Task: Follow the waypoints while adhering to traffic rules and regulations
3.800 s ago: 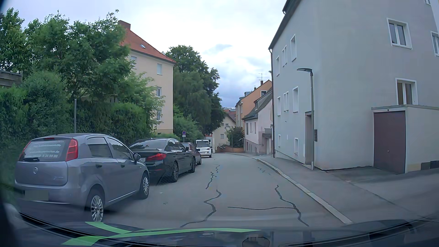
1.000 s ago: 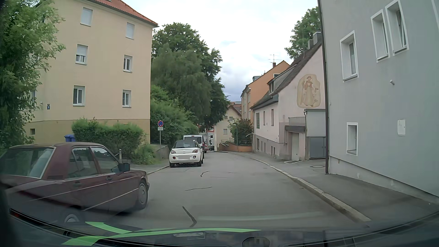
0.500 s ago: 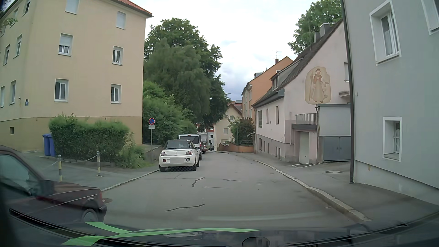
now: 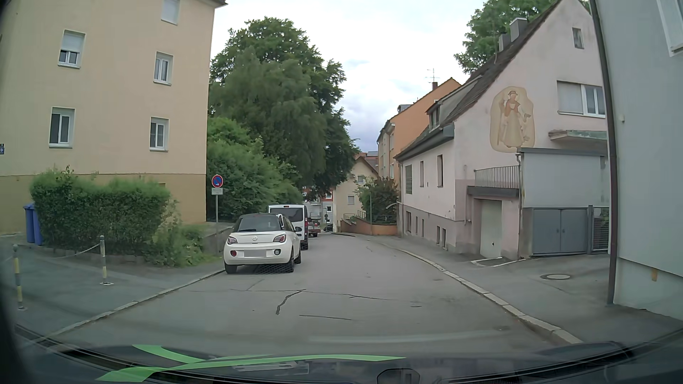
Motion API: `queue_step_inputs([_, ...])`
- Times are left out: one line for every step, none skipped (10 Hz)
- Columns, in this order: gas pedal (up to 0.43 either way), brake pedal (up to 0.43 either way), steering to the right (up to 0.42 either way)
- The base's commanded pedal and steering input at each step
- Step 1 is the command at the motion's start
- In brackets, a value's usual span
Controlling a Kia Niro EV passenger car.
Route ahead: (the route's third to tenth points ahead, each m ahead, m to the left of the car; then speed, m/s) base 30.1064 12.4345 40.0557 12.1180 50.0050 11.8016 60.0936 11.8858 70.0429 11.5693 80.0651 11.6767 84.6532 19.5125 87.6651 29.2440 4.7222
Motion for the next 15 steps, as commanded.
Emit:
queue_step_inputs([0.000,0.000,-0.005])
queue_step_inputs([0.000,0.000,-0.005])
queue_step_inputs([0.000,0.000,-0.005])
queue_step_inputs([0.000,0.000,-0.005])
queue_step_inputs([0.000,0.000,-0.005])
queue_step_inputs([0.000,0.000,-0.005])
queue_step_inputs([0.000,0.000,-0.005])
queue_step_inputs([0.000,0.000,-0.005])
queue_step_inputs([0.000,0.000,-0.005])
queue_step_inputs([0.000,0.000,-0.005])
queue_step_inputs([0.000,0.000,-0.005])
queue_step_inputs([0.000,0.000,-0.005])
queue_step_inputs([0.000,0.000,-0.005])
queue_step_inputs([0.000,0.000,-0.005])
queue_step_inputs([0.000,0.000,-0.005])
